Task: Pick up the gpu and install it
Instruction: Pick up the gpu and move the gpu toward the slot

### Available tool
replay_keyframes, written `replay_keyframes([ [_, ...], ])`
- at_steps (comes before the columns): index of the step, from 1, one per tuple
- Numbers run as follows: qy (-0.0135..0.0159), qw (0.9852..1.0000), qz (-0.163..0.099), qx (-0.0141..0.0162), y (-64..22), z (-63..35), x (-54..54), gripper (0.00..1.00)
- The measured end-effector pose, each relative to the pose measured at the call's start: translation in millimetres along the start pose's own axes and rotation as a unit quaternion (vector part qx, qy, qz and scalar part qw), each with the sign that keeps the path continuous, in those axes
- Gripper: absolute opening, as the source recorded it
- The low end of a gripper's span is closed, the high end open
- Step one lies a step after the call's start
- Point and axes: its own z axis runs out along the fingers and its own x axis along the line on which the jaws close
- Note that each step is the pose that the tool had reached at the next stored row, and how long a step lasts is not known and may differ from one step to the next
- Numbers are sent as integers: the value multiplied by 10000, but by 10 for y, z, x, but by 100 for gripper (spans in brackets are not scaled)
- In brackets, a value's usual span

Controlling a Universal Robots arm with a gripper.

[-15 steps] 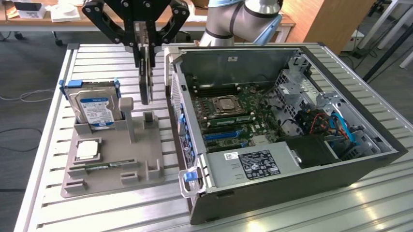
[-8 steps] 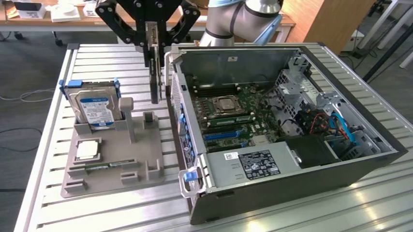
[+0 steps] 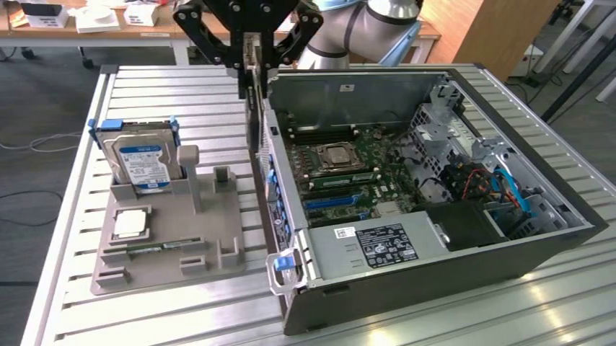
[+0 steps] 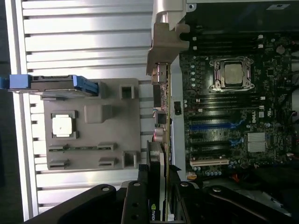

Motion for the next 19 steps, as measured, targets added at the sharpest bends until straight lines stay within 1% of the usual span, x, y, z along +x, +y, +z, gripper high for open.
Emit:
replay_keyframes([
  [8,0,10000,-1,-1,21,8,-293,27],
  [19,1,10000,0,-3,54,19,-754,27],
])
